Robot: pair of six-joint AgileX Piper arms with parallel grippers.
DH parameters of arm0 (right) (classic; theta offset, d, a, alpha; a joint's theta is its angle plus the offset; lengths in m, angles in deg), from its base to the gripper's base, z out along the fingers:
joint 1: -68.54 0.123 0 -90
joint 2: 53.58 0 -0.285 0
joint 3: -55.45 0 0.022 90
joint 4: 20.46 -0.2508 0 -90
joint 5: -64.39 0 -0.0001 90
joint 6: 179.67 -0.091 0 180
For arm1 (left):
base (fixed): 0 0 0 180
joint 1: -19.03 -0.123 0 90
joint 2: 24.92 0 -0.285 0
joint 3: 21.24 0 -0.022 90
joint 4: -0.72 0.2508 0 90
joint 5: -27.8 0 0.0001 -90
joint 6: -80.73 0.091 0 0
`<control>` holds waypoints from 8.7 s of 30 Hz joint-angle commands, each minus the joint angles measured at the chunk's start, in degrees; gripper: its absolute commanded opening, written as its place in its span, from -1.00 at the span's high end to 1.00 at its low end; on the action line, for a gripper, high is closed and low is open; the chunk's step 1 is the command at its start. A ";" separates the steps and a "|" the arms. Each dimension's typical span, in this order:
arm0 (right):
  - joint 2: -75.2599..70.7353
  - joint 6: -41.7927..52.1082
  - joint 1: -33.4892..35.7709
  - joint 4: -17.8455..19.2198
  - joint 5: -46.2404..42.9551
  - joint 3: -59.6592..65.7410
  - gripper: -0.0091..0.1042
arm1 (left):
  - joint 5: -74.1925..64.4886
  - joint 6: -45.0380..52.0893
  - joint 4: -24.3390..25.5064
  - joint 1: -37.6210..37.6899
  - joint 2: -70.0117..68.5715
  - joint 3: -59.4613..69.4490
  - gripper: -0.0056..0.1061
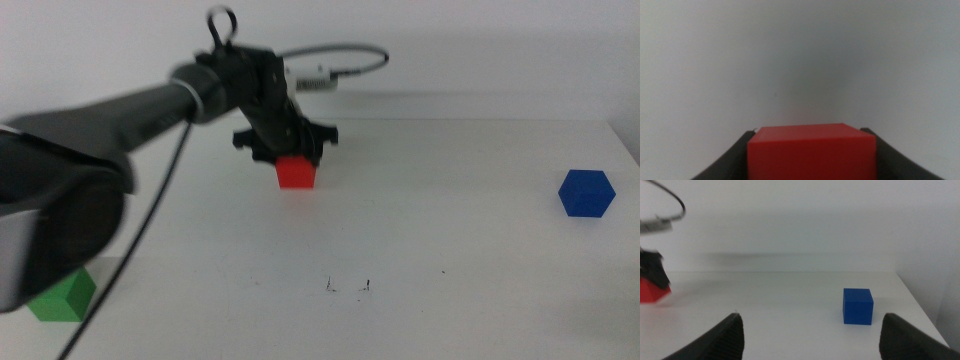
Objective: Stack red cubes first, then green, then blue cubes in a specific spot.
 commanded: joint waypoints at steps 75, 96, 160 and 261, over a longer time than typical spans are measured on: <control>-0.22 0.39 0.15 0.11 -0.60 0.05 -0.80 | -11.18 29.24 -4.63 -37.98 -56.15 57.59 -0.78; -0.22 0.39 0.15 0.11 -0.60 0.05 -0.80 | 1.25 38.21 -10.52 -40.10 -33.30 57.58 -0.75; -0.22 0.39 0.15 0.11 -0.60 0.05 -0.80 | -17.25 -27.90 8.11 19.58 -14.14 12.35 -0.78; 109.33 -7.31 -1.00 4.87 52.11 -91.80 0.79 | -1.38 12.27 -6.03 9.00 -85.45 46.83 -0.78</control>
